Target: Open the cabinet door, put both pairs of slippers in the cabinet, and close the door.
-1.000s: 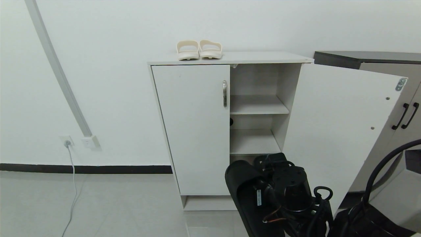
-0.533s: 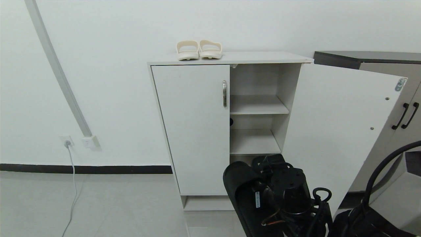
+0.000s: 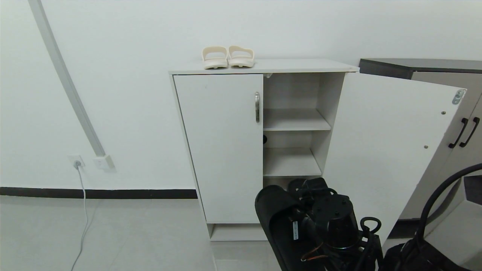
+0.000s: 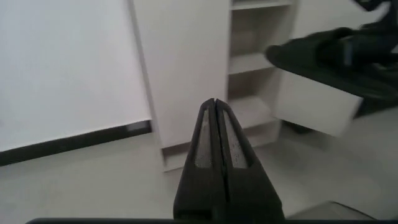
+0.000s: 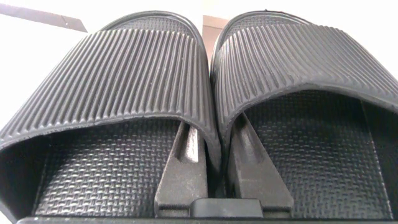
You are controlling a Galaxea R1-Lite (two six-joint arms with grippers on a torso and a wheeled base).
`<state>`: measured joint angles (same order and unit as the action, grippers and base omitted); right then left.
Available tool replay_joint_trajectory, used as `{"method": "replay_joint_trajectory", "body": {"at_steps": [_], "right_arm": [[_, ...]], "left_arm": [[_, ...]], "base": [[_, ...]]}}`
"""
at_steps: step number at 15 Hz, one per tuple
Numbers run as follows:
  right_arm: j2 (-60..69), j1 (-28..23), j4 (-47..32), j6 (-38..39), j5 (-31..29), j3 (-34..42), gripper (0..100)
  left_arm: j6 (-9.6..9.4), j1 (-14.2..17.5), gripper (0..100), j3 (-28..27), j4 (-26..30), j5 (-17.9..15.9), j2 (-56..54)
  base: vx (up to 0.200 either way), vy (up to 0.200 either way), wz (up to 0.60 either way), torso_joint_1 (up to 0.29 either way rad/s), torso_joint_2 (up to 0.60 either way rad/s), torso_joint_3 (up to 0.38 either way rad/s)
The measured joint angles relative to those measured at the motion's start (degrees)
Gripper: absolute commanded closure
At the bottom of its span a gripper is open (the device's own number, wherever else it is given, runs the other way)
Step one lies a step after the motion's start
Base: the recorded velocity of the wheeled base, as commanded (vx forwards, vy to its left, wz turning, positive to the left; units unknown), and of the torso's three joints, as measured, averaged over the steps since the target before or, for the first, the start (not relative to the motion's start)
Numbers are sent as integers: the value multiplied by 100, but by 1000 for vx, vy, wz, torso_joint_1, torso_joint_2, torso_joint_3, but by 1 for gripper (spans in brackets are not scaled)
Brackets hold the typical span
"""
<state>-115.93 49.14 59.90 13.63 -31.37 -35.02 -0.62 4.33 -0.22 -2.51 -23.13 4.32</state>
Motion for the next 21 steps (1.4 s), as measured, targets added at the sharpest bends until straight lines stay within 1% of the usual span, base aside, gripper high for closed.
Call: {"method": "replay_joint_trajectory", "body": {"at_steps": [1,2,4,5,6,7,8,9,10,12,13,15,17,18,21], "right_arm": [[0,-5,12,0,0,18,100],[0,-5,12,0,0,22,100],[2,-6,12,0,0,20,100],[2,-16,12,0,0,11,100],[2,-20,11,-2,0,9,100],[2,-22,11,-6,0,-1,100],[0,-28,6,-30,4,-55,100],[-5,-39,-5,-44,0,-105,100],[-22,-69,-27,-48,-46,-234,100],[-112,-177,-235,-37,-432,-684,100],[-179,-221,-486,7,-638,-930,100],[-350,-258,-1247,369,-946,-1492,100],[-503,-280,-1961,873,-1095,-1932,100],[-573,-291,-2077,944,-1111,-2057,100],[-695,-306,-2085,957,-1114,-2165,100]], "left_arm": [[57,-310,100,0,-6,184,-40],[73,-411,100,9,-20,499,-151],[62,-435,100,20,-13,1714,-306],[-61,-435,100,20,115,2403,-350],[-118,-433,100,22,202,2706,-379],[-126,-433,100,22,233,2555,-396],[-137,-430,100,22,241,2099,-411],[-169,-428,100,22,249,1957,-418],[-180,-425,100,22,251,1943,-427],[-184,-425,100,22,251,1936,-432],[-183,-425,100,22,251,1936,-434],[-184,-425,100,22,251,1943,-439],[-178,-425,100,22,251,1943,-439],[-172,-425,100,22,251,1943,-439],[-161,-425,100,22,251,1943,-439]], "base": [[0,0,0,0,0,0],[0,0,0,0,0,0],[0,0,0,0,0,0],[0,0,0,0,0,0],[0,0,0,0,0,0],[0,0,0,0,0,0],[0,0,0,0,0,0],[0,0,0,0,0,0],[0,0,0,0,0,0],[0,0,0,0,0,0],[0,0,0,0,0,0],[0,0,0,0,0,0],[0,-200,0,2,5,2],[0,-200,0,2,2,2],[0,-200,0,1,4,1]]}}
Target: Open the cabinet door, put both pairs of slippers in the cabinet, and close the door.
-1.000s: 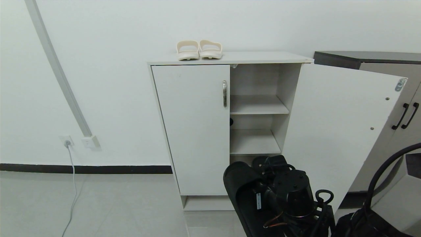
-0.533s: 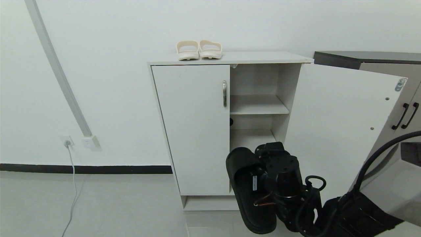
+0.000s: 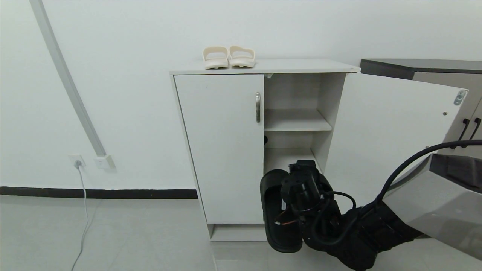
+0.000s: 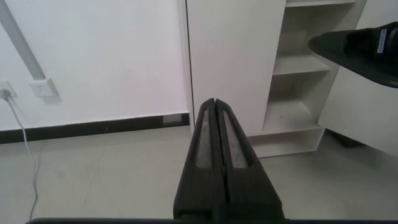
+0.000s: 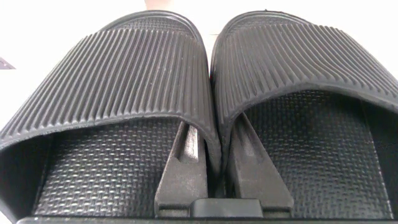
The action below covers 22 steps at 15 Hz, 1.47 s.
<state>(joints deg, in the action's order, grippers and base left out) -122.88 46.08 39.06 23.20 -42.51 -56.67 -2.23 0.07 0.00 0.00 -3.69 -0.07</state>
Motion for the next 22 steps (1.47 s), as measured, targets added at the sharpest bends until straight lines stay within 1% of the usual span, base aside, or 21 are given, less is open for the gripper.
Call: {"method": "replay_joint_trajectory", "body": {"at_steps": [4,7,9,12,16,22], "right_arm": [[-251,-83,2,1,1,-54,100],[-510,-256,7,0,33,-265,100],[-674,-232,21,-7,63,-435,100],[-827,-245,378,-32,233,-427,100],[-981,-217,1102,-402,391,-197,100],[-1270,-207,1182,-451,402,-201,100]], "left_arm": [[10,4,100,0,0,0,0],[12,4,100,0,2,-2,0],[12,0,100,0,10,2,0],[12,0,100,0,5,0,0],[12,0,100,0,5,2,0],[12,0,100,0,7,2,0]], "base": [[0,0,0,0,0,0],[0,0,0,0,0,0],[0,0,0,0,0,0],[0,0,0,0,0,0],[0,0,0,0,0,0],[0,0,0,0,0,0]]}}
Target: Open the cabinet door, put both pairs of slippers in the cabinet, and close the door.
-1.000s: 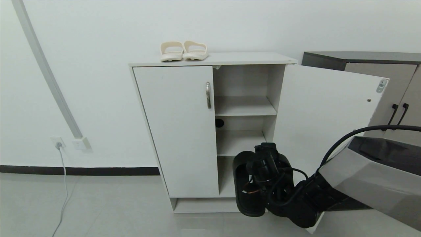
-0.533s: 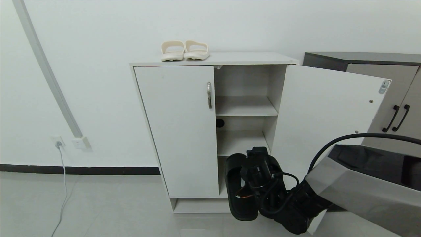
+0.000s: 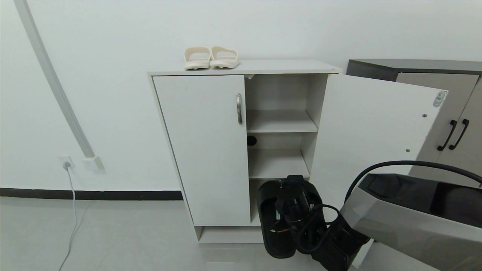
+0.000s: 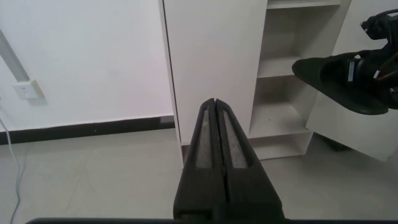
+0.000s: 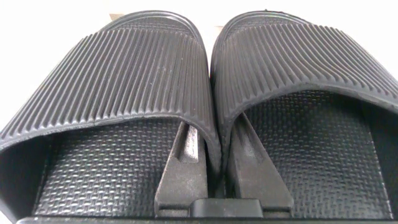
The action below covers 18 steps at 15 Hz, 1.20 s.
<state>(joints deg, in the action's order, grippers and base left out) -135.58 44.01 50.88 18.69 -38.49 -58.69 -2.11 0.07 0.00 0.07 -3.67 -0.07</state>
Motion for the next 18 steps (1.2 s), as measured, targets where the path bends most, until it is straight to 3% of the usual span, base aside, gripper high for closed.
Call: {"method": "replay_joint_trajectory", "body": {"at_steps": [5,15,18], "right_arm": [[-182,-16,7,-5,-2,-79,100],[-325,-55,10,2,-7,-168,100],[-452,-101,413,-167,-62,-215,100]], "left_arm": [[0,0,100,0,0,0,0],[6,0,100,0,2,0,0],[4,0,100,0,2,0,0]], "base": [[0,0,0,1,0,-18],[0,0,0,3,4,-186],[0,0,0,4,5,-194]]}}
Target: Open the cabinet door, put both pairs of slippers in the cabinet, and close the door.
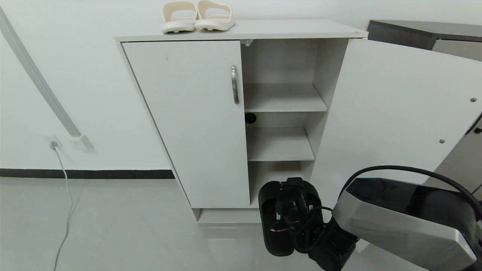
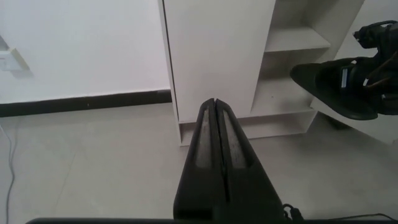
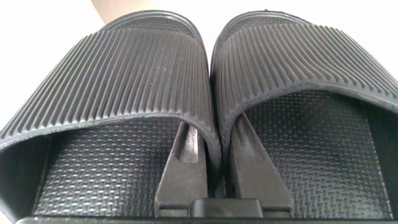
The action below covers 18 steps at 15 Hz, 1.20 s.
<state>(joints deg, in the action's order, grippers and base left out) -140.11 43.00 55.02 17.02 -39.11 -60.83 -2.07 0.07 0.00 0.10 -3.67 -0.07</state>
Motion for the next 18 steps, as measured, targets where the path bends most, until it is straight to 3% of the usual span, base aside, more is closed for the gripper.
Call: {"method": "replay_joint_trajectory", "body": {"at_steps": [4,5,18], "right_arm": [[-452,-151,2442,-1231,-2,20,100],[-564,-193,2622,-1390,0,20,100],[24,-124,2985,-1642,-52,328,100]], "left_arm": [[5,0,100,0,0,-2,0],[5,0,100,0,0,0,0],[7,0,100,0,0,6,0]], "base": [[0,0,0,4,0,-200],[0,0,0,2,-2,-212],[15,0,0,1,1,-16]]}}
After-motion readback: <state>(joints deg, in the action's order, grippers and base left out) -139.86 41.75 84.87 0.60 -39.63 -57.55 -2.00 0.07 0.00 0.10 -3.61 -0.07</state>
